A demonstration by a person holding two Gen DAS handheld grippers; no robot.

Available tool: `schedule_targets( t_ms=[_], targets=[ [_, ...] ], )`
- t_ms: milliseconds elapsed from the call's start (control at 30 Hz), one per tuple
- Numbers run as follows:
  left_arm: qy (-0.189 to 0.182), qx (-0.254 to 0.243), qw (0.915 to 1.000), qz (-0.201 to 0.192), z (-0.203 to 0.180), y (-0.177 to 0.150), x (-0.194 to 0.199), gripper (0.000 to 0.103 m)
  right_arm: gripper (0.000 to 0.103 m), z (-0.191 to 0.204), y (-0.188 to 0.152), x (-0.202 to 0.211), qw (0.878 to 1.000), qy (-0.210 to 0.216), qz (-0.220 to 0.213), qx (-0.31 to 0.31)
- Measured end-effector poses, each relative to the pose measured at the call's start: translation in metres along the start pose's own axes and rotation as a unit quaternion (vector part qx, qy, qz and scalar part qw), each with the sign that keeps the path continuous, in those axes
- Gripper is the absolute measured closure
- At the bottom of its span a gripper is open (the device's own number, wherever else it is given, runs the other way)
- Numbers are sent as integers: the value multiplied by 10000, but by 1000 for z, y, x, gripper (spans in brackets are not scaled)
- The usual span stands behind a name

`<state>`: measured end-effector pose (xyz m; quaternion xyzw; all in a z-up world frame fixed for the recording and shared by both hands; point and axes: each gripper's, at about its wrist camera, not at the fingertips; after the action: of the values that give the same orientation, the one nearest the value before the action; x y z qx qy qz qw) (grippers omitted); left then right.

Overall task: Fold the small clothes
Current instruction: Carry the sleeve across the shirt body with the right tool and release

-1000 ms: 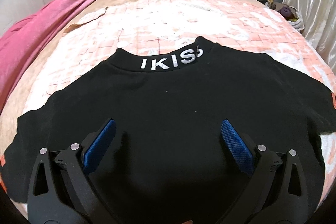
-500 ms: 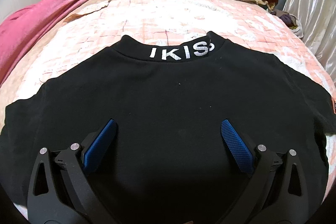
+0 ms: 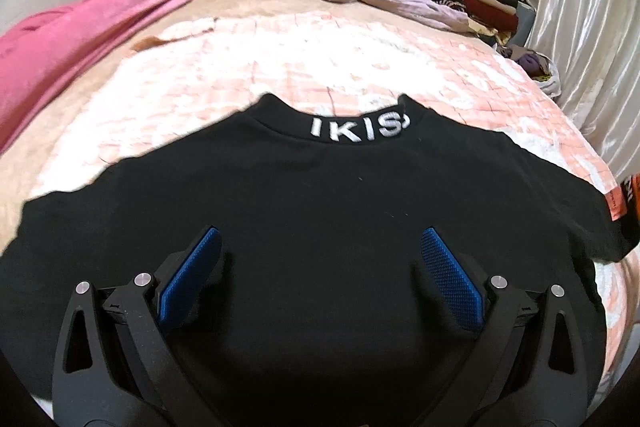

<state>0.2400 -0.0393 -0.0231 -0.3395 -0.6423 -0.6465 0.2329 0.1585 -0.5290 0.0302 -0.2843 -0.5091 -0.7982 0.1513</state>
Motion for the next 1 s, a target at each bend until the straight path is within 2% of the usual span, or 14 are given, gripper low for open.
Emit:
schedule_targets(
  t_ms=[267,500,567,800,1000],
  targets=[
    [-77,60,9998,-156,11,2,16,9,99,94,3,10,9940,1001,45,450],
    [-71,221,9994,-246,29,4,23,9,98,185,-14,-3,9773,1895,450,833],
    [-167,293,9990,-288,34,5,25,9,98,209,-21,-8,9717,2107,576,897],
    [-69,348,9992,-196,44,4,23,9,98,269,-50,-31,9584,2406,993,1172],
    [-103,356,9992,-116,48,3,19,9,95,282,-64,-48,9533,2511,1227,1146]
  ],
)
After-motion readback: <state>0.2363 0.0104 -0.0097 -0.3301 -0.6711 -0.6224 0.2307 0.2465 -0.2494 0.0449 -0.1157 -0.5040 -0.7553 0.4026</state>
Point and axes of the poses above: each gripper's, at about its wrist camera, not at the fingertips, and x roughly against the way its jaws point, z to its left, y to its top, and after that the axes turned 4 degrees about -x, right-handed
